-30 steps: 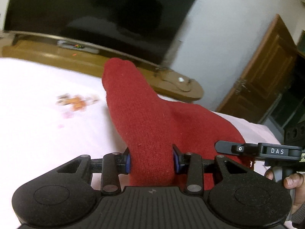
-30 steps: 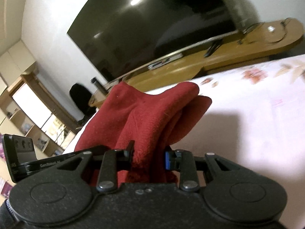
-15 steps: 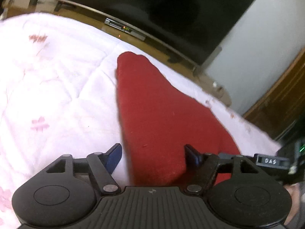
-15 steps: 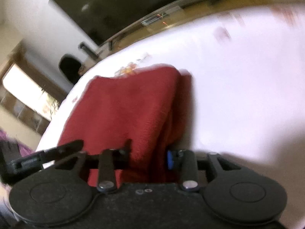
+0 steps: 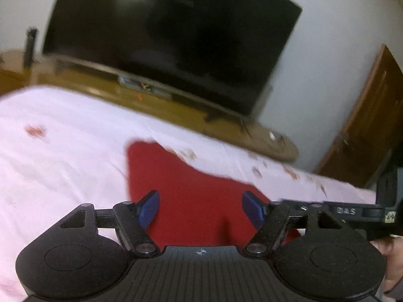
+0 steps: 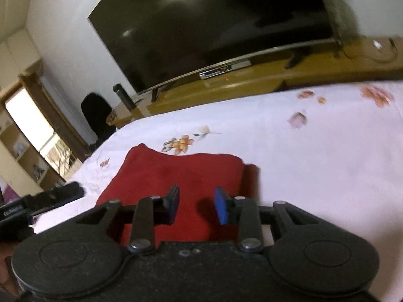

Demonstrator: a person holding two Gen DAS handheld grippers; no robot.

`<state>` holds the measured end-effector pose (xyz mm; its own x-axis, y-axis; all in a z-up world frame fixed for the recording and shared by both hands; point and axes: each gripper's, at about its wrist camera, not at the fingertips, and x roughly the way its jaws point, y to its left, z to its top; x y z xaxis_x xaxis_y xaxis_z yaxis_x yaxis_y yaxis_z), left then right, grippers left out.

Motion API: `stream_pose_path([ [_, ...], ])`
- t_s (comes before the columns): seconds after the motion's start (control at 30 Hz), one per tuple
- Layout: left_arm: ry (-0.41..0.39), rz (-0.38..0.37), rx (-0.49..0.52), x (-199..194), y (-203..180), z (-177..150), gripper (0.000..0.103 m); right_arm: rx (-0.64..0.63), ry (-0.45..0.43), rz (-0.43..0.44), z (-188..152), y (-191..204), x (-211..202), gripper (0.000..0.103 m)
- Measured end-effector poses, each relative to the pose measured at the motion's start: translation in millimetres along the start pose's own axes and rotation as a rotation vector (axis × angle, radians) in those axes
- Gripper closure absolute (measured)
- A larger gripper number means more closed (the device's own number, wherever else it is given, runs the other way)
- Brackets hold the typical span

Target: Fold small clothes

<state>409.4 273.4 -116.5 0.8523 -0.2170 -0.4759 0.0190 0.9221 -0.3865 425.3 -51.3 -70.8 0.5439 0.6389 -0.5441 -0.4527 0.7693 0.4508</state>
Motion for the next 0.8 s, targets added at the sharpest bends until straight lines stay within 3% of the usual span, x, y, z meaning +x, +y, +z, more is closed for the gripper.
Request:
stream_pose_path([
  [0.07, 0.082, 0.046, 0.009, 23.3, 1.4, -10.0, 0.031, -0.063, 0.038, -0.048, -1.9, 8.8, 14.9, 0.076],
  [0.13, 0.076, 0.051, 0.024, 28.8, -1.0, -15.2, 0.031, -0.135, 0.136, -0.149, -10.3, 9.4, 35.6, 0.078],
  [0.27, 0.059, 0.064, 0.026, 16.3, -8.0, -10.7, 0.031, -0.163, 0.122, -0.164, -12.8, 13.8, 32.9, 0.075],
  [0.33, 0.020, 0.098, 0.043, -2.5, -10.7, -14.3, 0.031, -0.132, 0.092, -0.156, -9.7, 17.2, 23.0, 0.067],
  [0.37, 0.007, 0.118, 0.043, -11.3, -12.3, -15.5, 0.030, -0.122, 0.065, -0.152, -11.1, 17.5, 13.5, 0.059],
  [0.4, -0.004, 0.130, 0.039, -21.7, -12.5, -18.4, 0.028, -0.110, 0.049, -0.168, -13.0, 17.8, 4.5, 0.043],
  [0.47, -0.025, 0.155, 0.017, -44.1, -12.8, -20.4, 0.007, -0.078, 0.016, -0.182, -16.1, 15.8, -14.2, 0.026],
  [0.63, -0.018, 0.229, 0.021, -84.7, -26.8, -47.5, 0.001, -0.027, -0.005, -0.175, -26.4, 11.8, -52.3, 0.023],
  [0.8, 0.000, 0.266, 0.033, -117.1, -45.3, -78.4, 0.000, -0.054, -0.022, -0.191, -49.0, 26.1, -87.1, 0.007],
])
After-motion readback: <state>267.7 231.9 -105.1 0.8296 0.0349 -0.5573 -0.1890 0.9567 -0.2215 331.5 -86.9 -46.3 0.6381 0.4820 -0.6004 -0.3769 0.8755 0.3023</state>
